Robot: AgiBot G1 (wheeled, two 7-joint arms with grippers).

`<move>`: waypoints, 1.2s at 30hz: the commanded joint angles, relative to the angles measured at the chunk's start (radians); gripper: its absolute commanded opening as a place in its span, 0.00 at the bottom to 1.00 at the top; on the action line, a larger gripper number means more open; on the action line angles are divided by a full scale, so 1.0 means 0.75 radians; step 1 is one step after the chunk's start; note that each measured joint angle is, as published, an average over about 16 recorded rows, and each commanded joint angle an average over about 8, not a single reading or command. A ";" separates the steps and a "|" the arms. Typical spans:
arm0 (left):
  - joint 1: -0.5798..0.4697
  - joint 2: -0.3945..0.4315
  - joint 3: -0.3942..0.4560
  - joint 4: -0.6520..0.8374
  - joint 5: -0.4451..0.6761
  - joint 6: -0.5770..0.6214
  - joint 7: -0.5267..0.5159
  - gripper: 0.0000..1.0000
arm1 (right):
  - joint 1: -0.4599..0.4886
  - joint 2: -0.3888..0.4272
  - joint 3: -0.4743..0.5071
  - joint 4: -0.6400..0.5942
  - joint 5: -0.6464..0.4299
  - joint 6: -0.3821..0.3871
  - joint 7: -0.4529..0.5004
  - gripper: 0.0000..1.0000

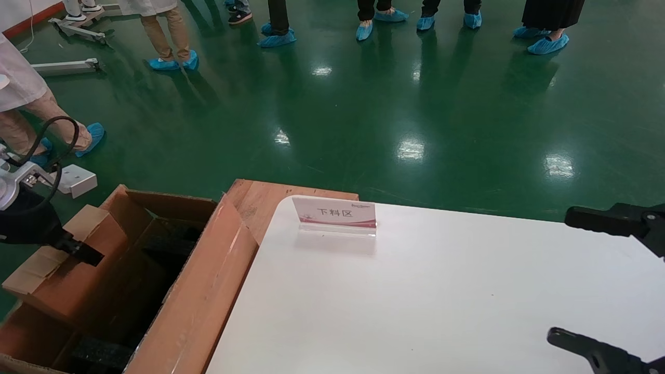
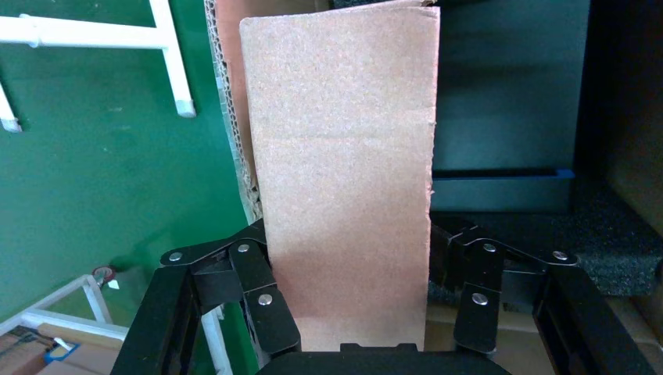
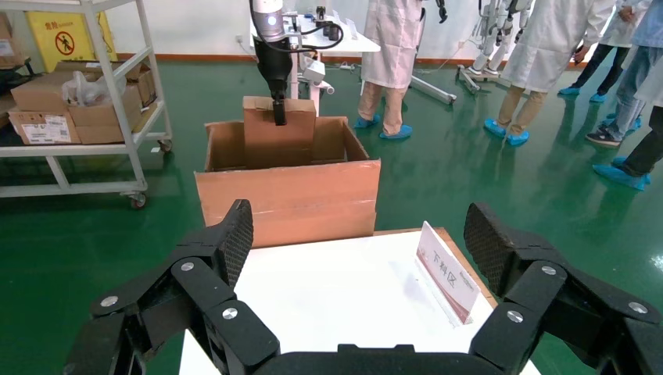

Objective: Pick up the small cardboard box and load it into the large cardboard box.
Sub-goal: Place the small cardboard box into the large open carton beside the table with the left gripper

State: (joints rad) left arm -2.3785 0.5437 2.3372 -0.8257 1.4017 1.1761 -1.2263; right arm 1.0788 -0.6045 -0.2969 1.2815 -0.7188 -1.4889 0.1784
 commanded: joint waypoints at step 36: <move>0.168 0.049 0.004 0.158 -0.060 -0.036 0.033 1.00 | 0.000 0.001 -0.001 0.000 0.001 0.001 -0.001 1.00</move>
State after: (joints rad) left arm -2.2524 0.5805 2.3406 -0.7069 1.3568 1.1486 -1.2019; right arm 1.0789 -0.6039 -0.2980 1.2812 -0.7177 -1.4881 0.1778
